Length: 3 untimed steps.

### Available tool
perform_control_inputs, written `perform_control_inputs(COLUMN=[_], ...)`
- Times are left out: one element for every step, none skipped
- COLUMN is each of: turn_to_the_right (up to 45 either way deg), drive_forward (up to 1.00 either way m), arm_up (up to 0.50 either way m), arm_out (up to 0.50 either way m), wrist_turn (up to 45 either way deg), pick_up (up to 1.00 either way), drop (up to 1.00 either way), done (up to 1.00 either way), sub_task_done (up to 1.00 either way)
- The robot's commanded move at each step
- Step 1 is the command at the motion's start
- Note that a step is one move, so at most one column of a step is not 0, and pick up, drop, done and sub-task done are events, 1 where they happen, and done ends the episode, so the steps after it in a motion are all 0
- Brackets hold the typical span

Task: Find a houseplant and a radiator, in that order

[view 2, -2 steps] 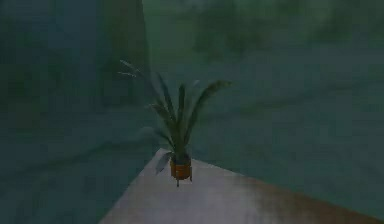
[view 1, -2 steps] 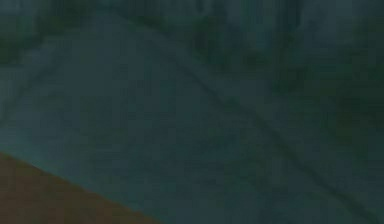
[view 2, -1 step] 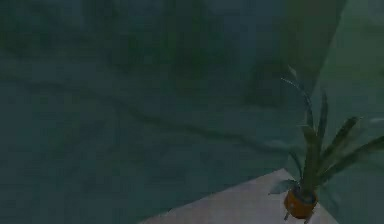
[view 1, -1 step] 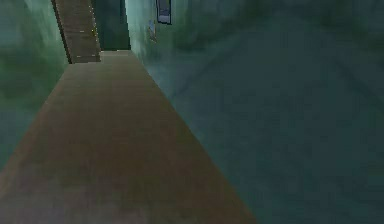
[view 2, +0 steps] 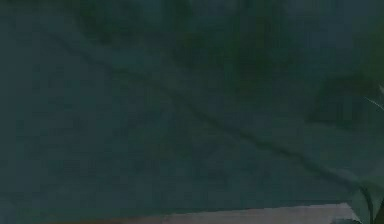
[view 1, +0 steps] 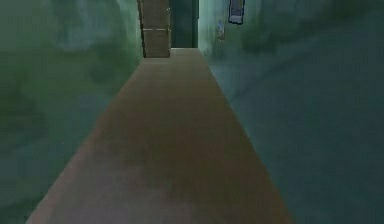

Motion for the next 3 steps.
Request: perform_control_inputs(turn_to_the_right=[0.0, 0.0, 0.0], drive_forward=[1.00, 1.00, 1.00], arm_up=[0.00, 0.00, 0.00], arm_out=[0.00, 0.00, 0.00], wrist_turn=[0.0, 0.0, 0.0], pick_up=[0.00, 0.00, 0.00], drop=[0.00, 0.00, 0.00], done=[0.00, 0.00, 0.00], sub_task_done=[0.00, 0.00, 0.00])
